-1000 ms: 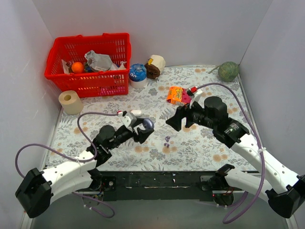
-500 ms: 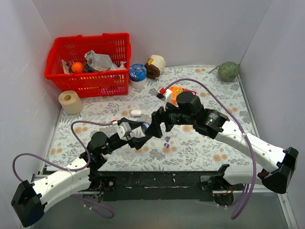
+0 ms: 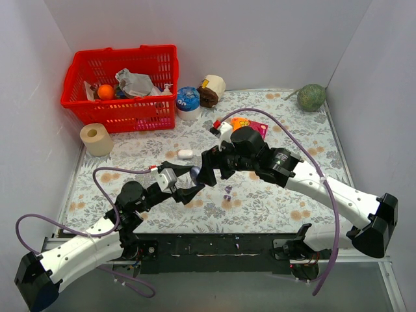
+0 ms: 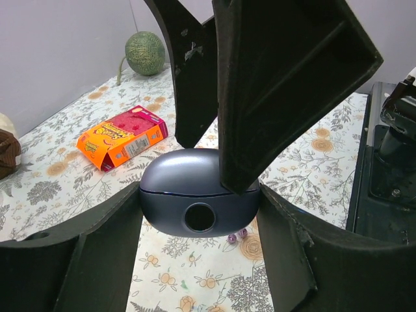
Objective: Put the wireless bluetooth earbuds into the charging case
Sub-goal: Open the charging case.
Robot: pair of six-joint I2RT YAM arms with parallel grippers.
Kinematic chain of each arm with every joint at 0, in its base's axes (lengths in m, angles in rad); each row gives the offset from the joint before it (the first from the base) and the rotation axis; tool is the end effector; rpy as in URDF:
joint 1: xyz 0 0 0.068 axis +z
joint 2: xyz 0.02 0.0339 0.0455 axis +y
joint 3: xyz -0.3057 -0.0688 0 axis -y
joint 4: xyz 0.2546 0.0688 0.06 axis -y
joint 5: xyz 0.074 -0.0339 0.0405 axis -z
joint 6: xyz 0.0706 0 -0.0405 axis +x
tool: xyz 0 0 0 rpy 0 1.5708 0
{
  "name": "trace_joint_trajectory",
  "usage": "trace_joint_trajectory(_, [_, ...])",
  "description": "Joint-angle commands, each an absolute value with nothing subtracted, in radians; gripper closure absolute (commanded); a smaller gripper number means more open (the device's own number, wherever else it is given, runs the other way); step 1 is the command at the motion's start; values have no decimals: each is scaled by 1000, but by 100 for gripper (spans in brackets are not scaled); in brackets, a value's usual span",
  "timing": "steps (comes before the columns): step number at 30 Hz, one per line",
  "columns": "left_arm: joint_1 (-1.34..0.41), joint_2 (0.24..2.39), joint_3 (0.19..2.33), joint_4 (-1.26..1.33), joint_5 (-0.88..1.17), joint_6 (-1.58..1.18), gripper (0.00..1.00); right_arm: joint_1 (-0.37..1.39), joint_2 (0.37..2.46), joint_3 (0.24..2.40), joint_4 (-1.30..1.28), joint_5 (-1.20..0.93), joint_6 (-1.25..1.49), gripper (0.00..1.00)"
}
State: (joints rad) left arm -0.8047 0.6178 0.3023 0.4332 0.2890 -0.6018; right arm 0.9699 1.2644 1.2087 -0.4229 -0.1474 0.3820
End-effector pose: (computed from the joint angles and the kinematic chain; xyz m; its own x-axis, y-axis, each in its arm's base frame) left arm 0.1049 -0.1380 0.2852 -0.4350 -0.3305 -0.8376 0.7772 0.3318 -0.5346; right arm 0.1684 0.2640 0.3845 -0.5732 -0.1841 -0.7984 -0.7284 0.5608 0.3937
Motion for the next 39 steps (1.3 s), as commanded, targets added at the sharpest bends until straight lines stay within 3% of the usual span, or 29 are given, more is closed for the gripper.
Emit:
trace_joint_trajectory(1, [-810,598,342,416,278,-583,100,973,1263,1243,-419,-83,417,4])
trace_joint_trajectory(22, [-811,571,336,411,245,-584,100,902,1207,1221,-443,-21,445,7])
trace_joint_trajectory(27, [-811,578,339,406,241,-586,100,905,1178,1223,-356,-93,423,3])
trace_joint_trajectory(39, [-811,617,363,426,248,-586,100,957,1319,1287,-416,-150,397,2])
